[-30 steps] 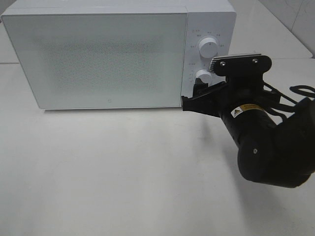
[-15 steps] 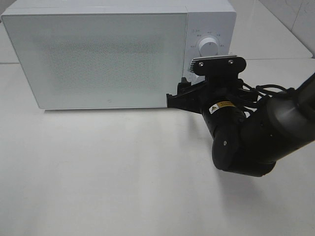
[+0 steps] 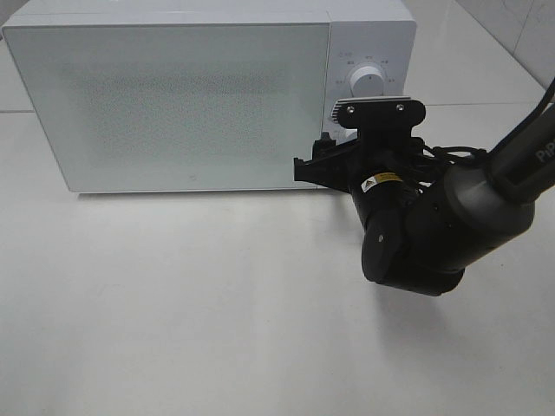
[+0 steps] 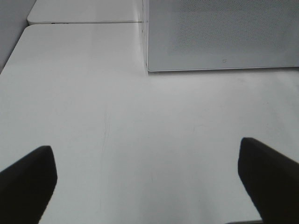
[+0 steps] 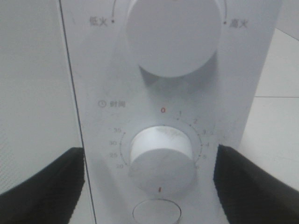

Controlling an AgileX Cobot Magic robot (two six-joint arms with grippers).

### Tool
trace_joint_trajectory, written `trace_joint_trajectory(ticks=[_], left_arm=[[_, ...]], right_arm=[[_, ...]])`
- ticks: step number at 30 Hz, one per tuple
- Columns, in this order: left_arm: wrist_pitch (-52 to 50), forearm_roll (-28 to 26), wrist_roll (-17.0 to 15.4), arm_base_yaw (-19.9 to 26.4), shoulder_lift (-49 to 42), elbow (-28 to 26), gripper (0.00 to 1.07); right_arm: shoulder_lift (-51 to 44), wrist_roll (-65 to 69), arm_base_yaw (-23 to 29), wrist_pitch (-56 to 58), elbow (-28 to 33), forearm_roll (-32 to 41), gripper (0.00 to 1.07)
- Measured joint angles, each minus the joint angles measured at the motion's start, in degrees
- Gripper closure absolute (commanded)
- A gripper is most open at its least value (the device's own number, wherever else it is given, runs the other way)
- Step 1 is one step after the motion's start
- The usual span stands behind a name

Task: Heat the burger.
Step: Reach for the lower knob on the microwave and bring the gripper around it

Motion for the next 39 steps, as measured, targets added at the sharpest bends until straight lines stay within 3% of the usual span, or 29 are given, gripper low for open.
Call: trace_joint_trajectory(ticks=[7, 9, 12, 13, 15, 17, 18, 20, 30, 39], left_arm=[[0.0, 0.0, 0.0, 0.0, 0.0, 0.0, 0.09], [0.0, 0.0, 0.0, 0.0, 0.0, 0.0, 0.09], [0.0, 0.0, 0.0, 0.0, 0.0, 0.0, 0.09], [0.0, 0.0, 0.0, 0.0, 0.0, 0.0, 0.09], [0.0, 0.0, 0.0, 0.0, 0.0, 0.0, 0.09], [0.0, 0.0, 0.0, 0.0, 0.0, 0.0, 0.09], [0.0, 0.0, 0.0, 0.0, 0.0, 0.0, 0.09], [0.0, 0.0, 0.0, 0.0, 0.0, 0.0, 0.09], [0.0, 0.0, 0.0, 0.0, 0.0, 0.0, 0.09], [0.0, 0.0, 0.0, 0.0, 0.0, 0.0, 0.09]], right_arm=[[0.17, 0.17, -0.46, -0.06, -1.38, -0.23, 0.34], [0.46, 0.23, -0.74, -0.06, -1.66, 0.0, 0.44], [0.46, 0.23, -0.8, 0.0, -1.66, 0.0, 0.48], [0.46, 0.29, -0.86, -0.06, -1.66, 0.0, 0.61], [0.46, 0.52, -0.86, -0.06, -1.66, 0.57, 0.67], [0.46, 0.8, -0.92, -0.23, -1.66, 1.26, 0.92], [0.46, 0.8, -0.92, -0.23, -1.66, 1.26, 0.92], [0.46, 0.86, -0.92, -0.23, -1.66, 1.26, 1.02], [0.46, 1.95, -0.92, -0.23, -1.66, 1.26, 1.02], [0.46, 17.3, -0.92, -0.29, -1.66, 1.78, 1.0]])
